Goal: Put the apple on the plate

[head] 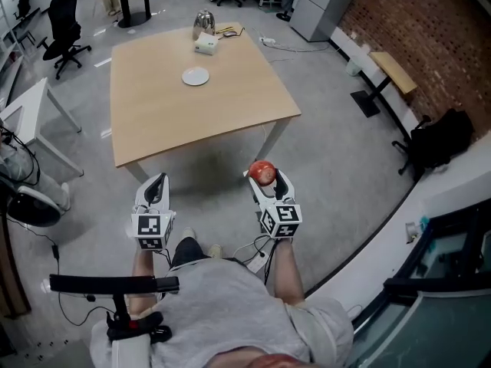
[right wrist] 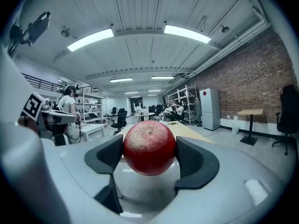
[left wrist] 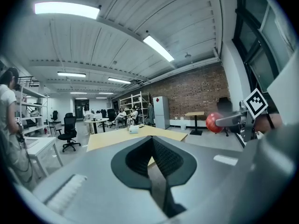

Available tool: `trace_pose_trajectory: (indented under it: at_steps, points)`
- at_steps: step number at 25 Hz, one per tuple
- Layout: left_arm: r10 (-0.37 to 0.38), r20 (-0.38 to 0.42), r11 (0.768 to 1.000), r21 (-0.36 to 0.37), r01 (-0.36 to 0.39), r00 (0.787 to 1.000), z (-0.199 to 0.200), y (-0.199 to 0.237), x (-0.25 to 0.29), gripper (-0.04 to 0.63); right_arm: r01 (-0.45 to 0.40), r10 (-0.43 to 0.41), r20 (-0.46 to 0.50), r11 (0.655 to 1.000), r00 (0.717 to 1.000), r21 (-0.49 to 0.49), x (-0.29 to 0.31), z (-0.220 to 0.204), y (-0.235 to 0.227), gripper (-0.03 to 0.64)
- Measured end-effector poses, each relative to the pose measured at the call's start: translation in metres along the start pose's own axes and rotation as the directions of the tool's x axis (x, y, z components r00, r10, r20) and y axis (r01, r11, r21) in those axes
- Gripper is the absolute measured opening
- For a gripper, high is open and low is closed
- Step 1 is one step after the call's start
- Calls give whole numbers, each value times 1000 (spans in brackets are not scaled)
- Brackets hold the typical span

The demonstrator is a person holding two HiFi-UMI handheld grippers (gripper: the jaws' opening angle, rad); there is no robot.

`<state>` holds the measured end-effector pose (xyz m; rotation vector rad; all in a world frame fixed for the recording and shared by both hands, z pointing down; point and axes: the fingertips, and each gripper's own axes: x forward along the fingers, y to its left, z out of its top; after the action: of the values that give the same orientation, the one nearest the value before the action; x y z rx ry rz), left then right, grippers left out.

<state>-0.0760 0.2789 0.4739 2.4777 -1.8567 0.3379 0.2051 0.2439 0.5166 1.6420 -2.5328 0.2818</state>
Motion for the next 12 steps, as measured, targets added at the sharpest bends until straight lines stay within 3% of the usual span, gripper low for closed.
trace_pose_trajectory:
  at_steps: [12]
  points:
    - [-19,-21,1000,-2,19,1000,-2,-10,41,20,9,-9,-24,1000,1000,2,18,-7,-28,359]
